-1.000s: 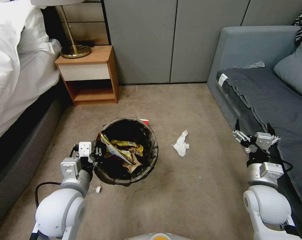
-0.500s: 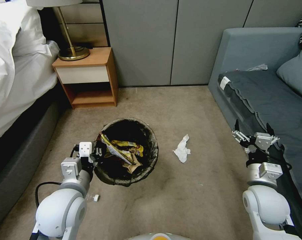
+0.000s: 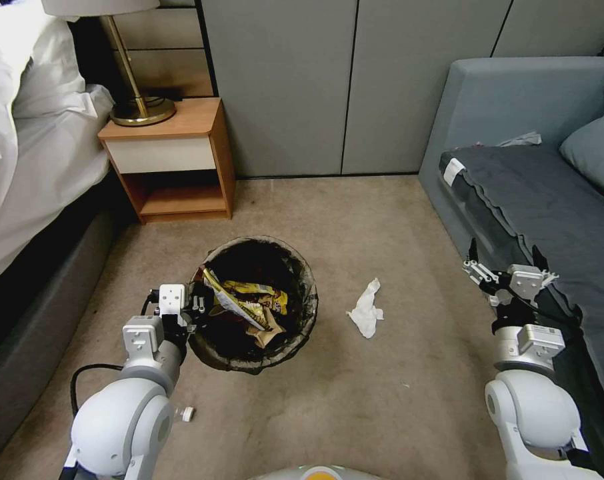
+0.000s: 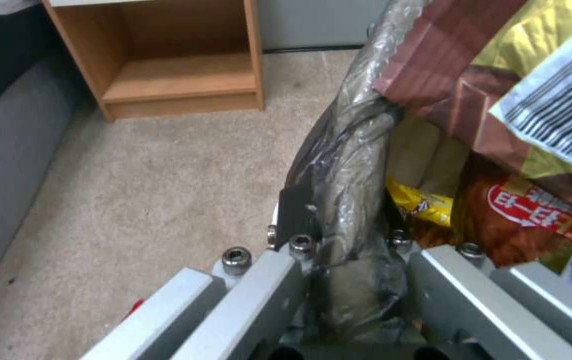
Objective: Pick up the trash bin, then pick up the garbage from the floor and place it into the trash bin.
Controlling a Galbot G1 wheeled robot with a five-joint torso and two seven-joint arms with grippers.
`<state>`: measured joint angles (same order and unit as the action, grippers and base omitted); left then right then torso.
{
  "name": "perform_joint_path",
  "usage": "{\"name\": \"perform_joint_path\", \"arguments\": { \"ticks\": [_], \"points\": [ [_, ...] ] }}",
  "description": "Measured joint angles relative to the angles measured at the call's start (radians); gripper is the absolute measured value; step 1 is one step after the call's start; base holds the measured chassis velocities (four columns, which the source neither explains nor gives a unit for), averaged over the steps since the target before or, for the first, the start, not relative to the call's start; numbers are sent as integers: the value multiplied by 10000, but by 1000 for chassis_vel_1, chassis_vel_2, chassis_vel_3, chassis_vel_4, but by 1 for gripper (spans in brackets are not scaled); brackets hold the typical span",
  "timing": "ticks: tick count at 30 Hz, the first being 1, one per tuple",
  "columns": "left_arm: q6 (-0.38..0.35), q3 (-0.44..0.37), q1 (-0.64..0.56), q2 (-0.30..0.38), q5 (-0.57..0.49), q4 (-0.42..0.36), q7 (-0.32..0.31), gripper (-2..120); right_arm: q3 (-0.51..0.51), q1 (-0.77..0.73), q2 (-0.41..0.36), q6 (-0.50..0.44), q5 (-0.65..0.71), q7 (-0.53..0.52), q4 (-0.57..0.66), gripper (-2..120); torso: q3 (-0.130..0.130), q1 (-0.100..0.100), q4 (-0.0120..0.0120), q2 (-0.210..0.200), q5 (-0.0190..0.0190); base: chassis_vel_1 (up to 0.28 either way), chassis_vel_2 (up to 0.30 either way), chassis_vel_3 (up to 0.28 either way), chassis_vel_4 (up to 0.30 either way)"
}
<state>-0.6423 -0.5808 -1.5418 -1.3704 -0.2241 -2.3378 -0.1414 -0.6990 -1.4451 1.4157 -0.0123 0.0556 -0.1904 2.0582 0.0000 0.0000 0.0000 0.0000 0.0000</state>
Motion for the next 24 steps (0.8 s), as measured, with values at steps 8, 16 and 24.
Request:
{"name": "perform_joint_path", "arguments": {
  "ticks": [8, 16, 24],
  "points": [
    [6, -70, -16, -17, -10, -1, 0, 0, -4, 31, -19, 2, 19, 48, -16, 100, 0, 0, 0, 0, 0, -82, 83, 76, -86],
    [6, -59, 30, -12, -19, 8, 4, 0, -22, 39, -17, 7, 12, 51, -58, 100, 0, 0, 1, 0, -1, -96, 116, 96, -106],
    [11, -20, 82, -40, -23, 90, 8, 0, -39, -63, -26, -121, -261, 46, -96, 100, 1, 1, 0, 0, 0, -98, 89, 99, -82]
  ]
}}
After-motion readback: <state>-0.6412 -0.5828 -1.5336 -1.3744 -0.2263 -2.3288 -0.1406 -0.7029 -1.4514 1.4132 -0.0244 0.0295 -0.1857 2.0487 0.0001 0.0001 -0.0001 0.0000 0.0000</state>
